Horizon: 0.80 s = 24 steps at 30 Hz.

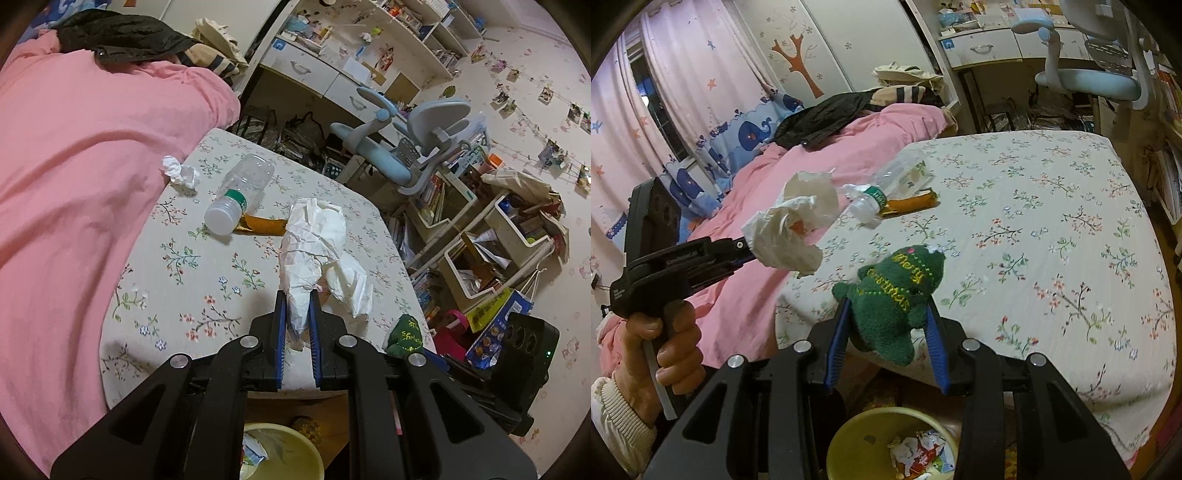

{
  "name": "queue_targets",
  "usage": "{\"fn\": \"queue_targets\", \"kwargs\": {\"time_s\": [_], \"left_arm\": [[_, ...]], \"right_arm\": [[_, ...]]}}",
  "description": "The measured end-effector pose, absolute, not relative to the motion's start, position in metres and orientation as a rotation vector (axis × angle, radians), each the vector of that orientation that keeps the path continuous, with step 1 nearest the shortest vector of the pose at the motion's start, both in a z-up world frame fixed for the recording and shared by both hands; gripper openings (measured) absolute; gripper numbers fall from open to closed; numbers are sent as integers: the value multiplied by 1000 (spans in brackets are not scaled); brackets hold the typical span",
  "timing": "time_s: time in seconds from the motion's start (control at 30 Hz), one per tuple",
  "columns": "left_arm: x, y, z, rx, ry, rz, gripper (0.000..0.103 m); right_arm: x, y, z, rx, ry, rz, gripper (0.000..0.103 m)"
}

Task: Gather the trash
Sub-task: 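Carry the plush toy and tissues over the yellow basin with both tools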

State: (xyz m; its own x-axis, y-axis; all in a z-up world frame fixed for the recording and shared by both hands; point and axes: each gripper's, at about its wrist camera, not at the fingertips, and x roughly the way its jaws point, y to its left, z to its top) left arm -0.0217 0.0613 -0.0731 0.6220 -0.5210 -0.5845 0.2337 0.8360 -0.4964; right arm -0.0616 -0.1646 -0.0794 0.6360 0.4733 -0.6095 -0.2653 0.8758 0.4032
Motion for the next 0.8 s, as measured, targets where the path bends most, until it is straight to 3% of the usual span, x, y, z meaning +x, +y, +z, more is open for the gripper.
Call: {"fn": "queue_targets", "kwargs": {"time_s": [0.8], "left_arm": [[-79, 57, -75, -369, 784, -489, 11]], "right_arm": [[-128, -114, -107, 132, 903, 557, 40]]}}
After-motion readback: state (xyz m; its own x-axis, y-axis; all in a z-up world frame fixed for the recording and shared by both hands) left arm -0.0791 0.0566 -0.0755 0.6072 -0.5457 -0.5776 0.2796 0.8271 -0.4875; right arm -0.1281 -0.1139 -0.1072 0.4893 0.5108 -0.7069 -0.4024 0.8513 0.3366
